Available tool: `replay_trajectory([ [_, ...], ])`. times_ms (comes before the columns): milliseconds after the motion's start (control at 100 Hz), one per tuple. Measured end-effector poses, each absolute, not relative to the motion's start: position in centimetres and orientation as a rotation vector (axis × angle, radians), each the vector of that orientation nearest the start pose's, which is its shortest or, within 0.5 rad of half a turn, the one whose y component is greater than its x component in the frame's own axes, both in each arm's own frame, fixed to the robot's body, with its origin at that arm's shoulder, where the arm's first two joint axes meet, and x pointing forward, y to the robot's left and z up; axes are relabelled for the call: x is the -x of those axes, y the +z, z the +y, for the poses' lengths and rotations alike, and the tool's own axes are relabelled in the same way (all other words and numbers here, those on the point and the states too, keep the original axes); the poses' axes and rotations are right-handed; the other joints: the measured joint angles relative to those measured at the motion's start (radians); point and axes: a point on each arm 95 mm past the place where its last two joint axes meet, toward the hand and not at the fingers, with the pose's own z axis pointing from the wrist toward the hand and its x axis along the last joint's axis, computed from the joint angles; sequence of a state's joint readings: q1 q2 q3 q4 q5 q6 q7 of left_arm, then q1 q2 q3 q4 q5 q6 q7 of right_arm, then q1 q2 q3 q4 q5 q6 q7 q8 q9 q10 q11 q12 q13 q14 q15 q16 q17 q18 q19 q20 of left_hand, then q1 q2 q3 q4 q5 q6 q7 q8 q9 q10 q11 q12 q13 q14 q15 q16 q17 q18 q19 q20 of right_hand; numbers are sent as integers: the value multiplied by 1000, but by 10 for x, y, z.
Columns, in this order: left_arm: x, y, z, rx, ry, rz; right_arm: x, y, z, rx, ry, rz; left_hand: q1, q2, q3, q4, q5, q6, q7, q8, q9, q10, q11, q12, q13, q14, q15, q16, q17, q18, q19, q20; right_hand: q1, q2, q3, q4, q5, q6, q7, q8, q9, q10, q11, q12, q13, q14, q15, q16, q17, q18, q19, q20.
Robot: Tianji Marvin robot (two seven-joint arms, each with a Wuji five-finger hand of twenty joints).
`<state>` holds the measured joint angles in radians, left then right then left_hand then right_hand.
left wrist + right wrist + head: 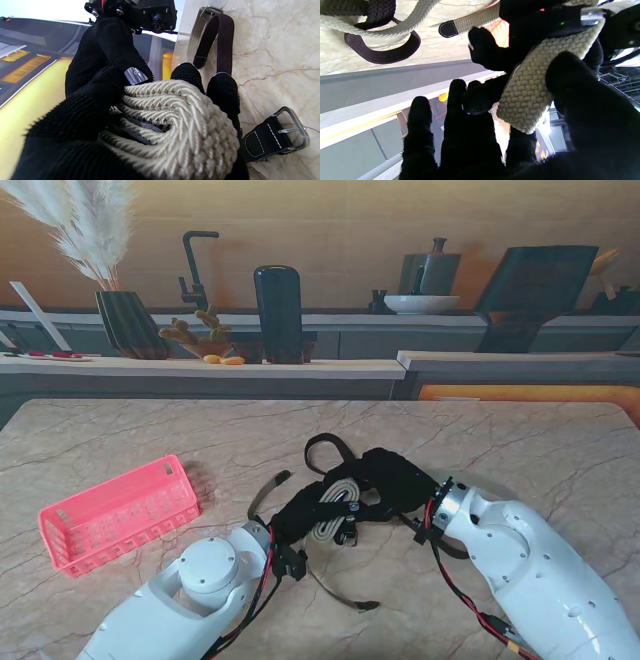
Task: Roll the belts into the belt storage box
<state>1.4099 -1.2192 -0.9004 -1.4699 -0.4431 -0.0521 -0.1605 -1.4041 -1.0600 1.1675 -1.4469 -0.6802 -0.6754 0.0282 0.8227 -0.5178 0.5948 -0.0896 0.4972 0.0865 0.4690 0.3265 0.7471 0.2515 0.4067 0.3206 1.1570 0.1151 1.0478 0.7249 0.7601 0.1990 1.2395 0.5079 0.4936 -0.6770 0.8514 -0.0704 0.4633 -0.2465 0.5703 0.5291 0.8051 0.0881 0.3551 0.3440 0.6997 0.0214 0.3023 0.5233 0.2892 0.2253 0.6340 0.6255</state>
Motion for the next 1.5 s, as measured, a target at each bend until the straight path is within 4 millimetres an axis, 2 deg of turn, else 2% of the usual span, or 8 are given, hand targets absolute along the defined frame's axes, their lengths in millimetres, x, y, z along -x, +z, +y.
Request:
replay_trajectory([
  [230, -380, -354, -141, -1897, 1605, -552, -416, -301, 25, -952, 2179, 1731, 10, 2, 24, 5, 12, 17, 20, 0, 2, 0, 2, 0, 3, 0, 1, 2, 6, -1, 0, 0, 41, -52, 4, -129, 79, -26, 84, -93, 111, 7, -1, 31, 80, 10, 83, 55, 32, 0, 0, -1],
  [420, -378, -355, -139, -1890, 1574, -512, -420, -303, 31, -938, 2207, 1707, 11, 12, 29, 9, 20, 42, 27, 0, 22, 0, 10, 0, 3, 0, 8, 3, 7, -1, 0, 0, 52, -96, -30, -163, 142, -68, 184, -208, 224, -5, -1, 53, 155, 13, 144, 77, 60, 0, 18, -11],
  [600, -377, -357, -138, -1887, 1571, -514, -421, -304, 33, -973, 2228, 1694, 10, 11, 29, 9, 36, 49, 28, 0, 25, 0, 10, 0, 3, -4, 9, 6, 0, -1, -1, 0, 63, -138, -39, -164, 215, -70, 192, -281, 281, -5, 0, 49, 202, 20, 181, 89, 94, 0, 47, -23],
  [710, -376, -356, -138, -1887, 1582, -503, -421, -304, 34, -1008, 2235, 1668, -16, 17, 36, 9, 36, 49, 28, -1, 21, -13, 10, 5, -68, 1, -1, 41, -139, 45, -87, 16, 63, -167, -15, -182, 249, -71, 192, -317, 295, -6, 4, 33, 218, 20, 202, 104, 107, 0, 62, -35],
  [810, -377, -354, -139, -1886, 1618, -493, -419, -303, 35, -1041, 2241, 1589, -65, 18, 10, 9, 34, 49, 19, -2, -45, -37, -32, 18, -265, 54, -195, 40, -324, 104, -199, 27, 64, -188, -9, -184, 269, -81, 192, -333, 296, -12, 4, 20, 218, 19, 214, 106, 108, 0, 66, -35],
  [920, -380, -348, -139, -1879, 1636, -474, -413, -301, 32, -995, 2221, 1493, -77, 19, -35, 9, 32, 49, 0, -4, -70, -49, -73, 18, -381, 86, -375, -15, -408, 134, -255, 28, 64, -188, -7, -205, 269, -98, 186, -348, 303, -21, 4, 15, 221, 12, 225, 107, 108, 1, 67, -38],
  [1290, -385, -341, -139, -1904, 1644, -462, -409, -295, 18, -998, 2157, 1320, -76, 35, -102, 9, -32, 10, -64, 23, -95, -50, -91, 36, -458, 98, -500, -68, -443, 158, -271, 28, 64, -188, -7, -207, 270, -105, 186, -349, 340, -54, 59, 12, 225, -2, 237, 107, 92, 12, 67, -47],
  [1500, -390, -341, -131, -1944, 1654, -433, -408, -288, 4, -903, 2081, 1195, -71, 79, -181, 9, -85, -12, -99, 22, -93, -50, -91, 40, -484, 108, -535, -95, -443, 159, -271, 11, 64, -188, -5, -206, 282, -81, 199, -342, 419, -91, 205, 27, 225, -6, 237, 107, 82, 19, 72, -57],
])
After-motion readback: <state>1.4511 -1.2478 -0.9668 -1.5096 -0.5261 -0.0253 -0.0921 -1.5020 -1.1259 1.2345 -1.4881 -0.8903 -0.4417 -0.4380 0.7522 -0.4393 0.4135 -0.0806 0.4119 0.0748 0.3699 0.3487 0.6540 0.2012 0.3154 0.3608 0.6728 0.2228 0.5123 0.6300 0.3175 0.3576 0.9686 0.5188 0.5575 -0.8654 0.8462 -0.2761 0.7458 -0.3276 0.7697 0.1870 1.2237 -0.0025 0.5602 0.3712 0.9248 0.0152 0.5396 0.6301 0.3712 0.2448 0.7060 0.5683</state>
